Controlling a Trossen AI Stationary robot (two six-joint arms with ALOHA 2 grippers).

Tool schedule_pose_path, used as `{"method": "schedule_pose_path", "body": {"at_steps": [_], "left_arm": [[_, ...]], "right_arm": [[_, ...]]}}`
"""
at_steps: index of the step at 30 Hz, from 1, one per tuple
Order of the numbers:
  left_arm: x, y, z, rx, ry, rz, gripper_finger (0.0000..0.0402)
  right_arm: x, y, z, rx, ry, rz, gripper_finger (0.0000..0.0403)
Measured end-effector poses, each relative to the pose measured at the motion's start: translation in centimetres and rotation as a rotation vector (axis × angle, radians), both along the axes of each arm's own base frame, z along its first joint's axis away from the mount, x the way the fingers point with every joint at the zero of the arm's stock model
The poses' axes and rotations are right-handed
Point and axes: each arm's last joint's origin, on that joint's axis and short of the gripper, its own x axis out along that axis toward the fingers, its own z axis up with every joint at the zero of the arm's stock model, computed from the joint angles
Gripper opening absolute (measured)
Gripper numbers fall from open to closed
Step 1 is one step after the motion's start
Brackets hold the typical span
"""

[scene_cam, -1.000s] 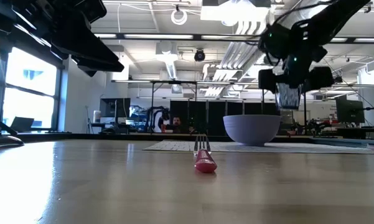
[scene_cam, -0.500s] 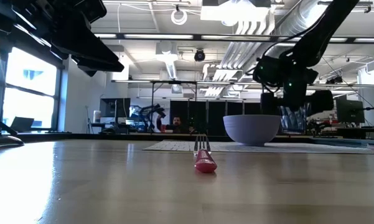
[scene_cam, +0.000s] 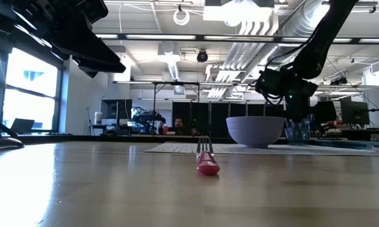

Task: Pick & Place Utensil
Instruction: Put the blue cup on the mat to the top right of the purple bowl

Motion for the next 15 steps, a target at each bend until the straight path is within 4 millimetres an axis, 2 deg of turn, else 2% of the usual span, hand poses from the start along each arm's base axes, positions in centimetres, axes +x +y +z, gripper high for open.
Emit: {"method": "schedule_pose_path", "body": {"at_steps": [9,15], "left_arm": [[0.00,0.00,0.00,0.000,0.000,0.000,0.0129],[0.00,0.00,0.00,0.000,0.000,0.000,0.0129]], "right_arm": [[0.07,0.01,0.01,0.049,0.031,0.050,0.0383],[0.16,0.01,0.01,0.059,-0.015,0.052,0.0383]]}}
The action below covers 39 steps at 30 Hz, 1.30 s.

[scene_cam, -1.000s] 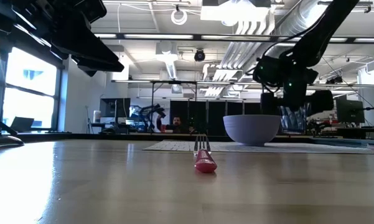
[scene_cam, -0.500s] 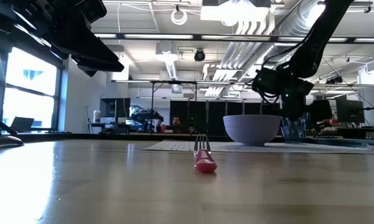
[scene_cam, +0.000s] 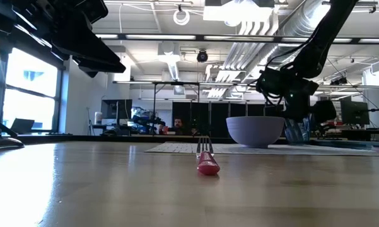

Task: Pick & Place Utensil
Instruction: Put the blue cup on the mat to the top right of the purple bowl

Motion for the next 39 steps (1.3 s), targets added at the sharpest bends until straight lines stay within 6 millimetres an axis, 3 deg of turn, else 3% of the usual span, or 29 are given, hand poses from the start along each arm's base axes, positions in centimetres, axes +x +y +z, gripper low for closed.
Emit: {"method": "schedule_pose_path", "body": {"at_steps": [34,39], "left_arm": [[0.0,0.0,0.0,0.000,0.000,0.000,0.0129],[0.0,0.0,0.0,0.000,0.000,0.000,0.0129]], "right_arm": [[-1.0,-0.2,0.9,0.118,-0.076,0.043,0.0374],[-1.0,-0.1,0.7,0.160,-0.090,0.076,0.0393]]}}
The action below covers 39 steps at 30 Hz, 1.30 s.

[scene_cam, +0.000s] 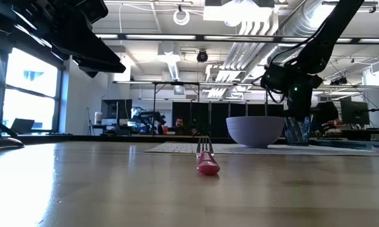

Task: Pick & Place Utensil
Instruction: Put the blue cup on the mat to the top right of the purple bowl, then adjust the purple bowl on the mat

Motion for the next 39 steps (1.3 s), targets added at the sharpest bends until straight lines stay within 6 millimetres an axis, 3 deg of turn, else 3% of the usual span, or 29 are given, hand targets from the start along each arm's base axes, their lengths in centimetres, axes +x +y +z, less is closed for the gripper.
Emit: {"method": "schedule_pose_path", "body": {"at_steps": [19,29,39], "left_arm": [[0.0,0.0,0.0,0.000,0.000,0.001,0.0129],[0.0,0.0,0.0,0.000,0.000,0.001,0.0129],[0.0,0.0,0.0,0.000,0.000,0.001,0.0129]], "right_arm": [[-0.4,0.6,0.1,0.054,0.022,-0.001,0.0387],[-0.5,3.0,3.3,0.041,0.001,0.070,0.0365],[1.0,6.5,5.7,0.077,-0.122,0.299,0.0364]]}}
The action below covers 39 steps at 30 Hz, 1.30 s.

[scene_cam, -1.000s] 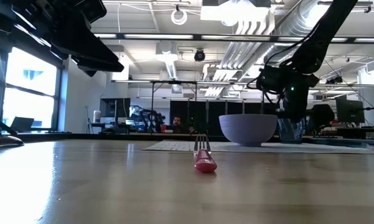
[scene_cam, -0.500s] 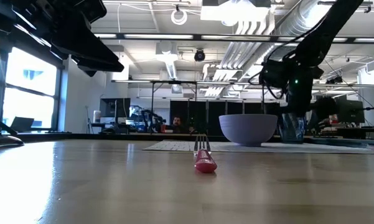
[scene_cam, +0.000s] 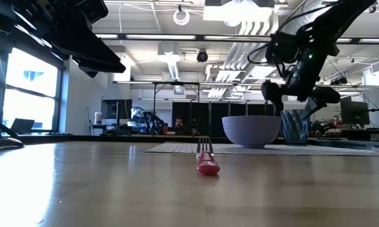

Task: Pick & Place Utensil
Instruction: Adjust the purple bowl on the mat

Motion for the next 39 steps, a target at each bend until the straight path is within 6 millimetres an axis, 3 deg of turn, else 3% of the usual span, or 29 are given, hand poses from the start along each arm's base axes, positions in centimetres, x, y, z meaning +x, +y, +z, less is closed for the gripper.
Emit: {"method": "schedule_pose_path", "body": {"at_steps": [6,14,22,28,39], "left_arm": [[0.0,0.0,0.0,0.000,0.000,-0.001,0.0129],[0.0,0.0,0.0,0.000,0.000,-0.001,0.0129],[0.0,0.0,0.0,0.000,0.000,-0.001,0.0129],[0.0,0.0,0.0,0.000,-0.001,0.000,0.0129],[0.0,0.0,0.0,0.000,-0.001,-0.001,0.0129]], "right_arm": [[1.2,2.6,1.2,-0.042,-0.058,0.137,0.0364],[4.8,5.7,2.8,-0.145,-0.221,0.471,0.0364],[7.0,7.4,4.8,-0.199,-0.335,0.678,0.0364],[9.6,7.5,6.1,-0.111,-0.287,0.744,0.0364],[12.3,3.8,3.7,0.245,0.080,0.580,0.0364]]}}
